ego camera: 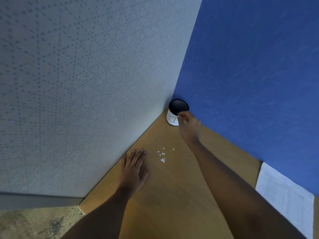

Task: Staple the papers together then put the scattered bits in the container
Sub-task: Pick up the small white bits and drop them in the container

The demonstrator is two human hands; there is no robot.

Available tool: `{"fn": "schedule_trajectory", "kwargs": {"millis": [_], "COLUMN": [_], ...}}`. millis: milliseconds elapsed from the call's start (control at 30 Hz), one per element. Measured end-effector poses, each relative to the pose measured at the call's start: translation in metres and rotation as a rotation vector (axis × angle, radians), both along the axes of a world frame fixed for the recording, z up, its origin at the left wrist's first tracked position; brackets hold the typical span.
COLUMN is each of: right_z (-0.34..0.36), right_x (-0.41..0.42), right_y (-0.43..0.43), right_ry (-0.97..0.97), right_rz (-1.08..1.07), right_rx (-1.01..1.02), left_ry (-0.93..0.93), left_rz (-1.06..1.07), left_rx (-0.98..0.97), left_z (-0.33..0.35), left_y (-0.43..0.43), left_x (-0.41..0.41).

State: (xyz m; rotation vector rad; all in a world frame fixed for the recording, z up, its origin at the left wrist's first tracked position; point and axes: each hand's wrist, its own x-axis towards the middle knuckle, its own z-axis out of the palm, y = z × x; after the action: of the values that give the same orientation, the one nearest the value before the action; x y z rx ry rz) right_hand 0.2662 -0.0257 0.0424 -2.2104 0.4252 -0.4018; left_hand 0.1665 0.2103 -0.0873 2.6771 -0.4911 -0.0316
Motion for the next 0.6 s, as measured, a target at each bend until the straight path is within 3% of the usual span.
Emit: {"fn": "schedule_trajectory", "kwargs": {"millis": [133,333,600], "right_z": [-0.056,-0.101,-0.098], "right_x": [-0.054,-0.107,-0.121], "right_y": [0.008,0.011,0.041], "right_ry": [0.097,0.503,0.512], "right_rz": [0.105,0.231,0.418], "right_rx": [-0.224,-0.480,-0.570], "left_ry": [0.000,-0.001,-0.001], "left_rz": [0.000,0.001,0.005], "left_rx": [0.001,-0.007,-0.008], "left_z": [-0.002,-0.001,0.001], "left_y": [0.000,-0.001,-0.002], "left_x": [0.000,-0.001,0.000]}}
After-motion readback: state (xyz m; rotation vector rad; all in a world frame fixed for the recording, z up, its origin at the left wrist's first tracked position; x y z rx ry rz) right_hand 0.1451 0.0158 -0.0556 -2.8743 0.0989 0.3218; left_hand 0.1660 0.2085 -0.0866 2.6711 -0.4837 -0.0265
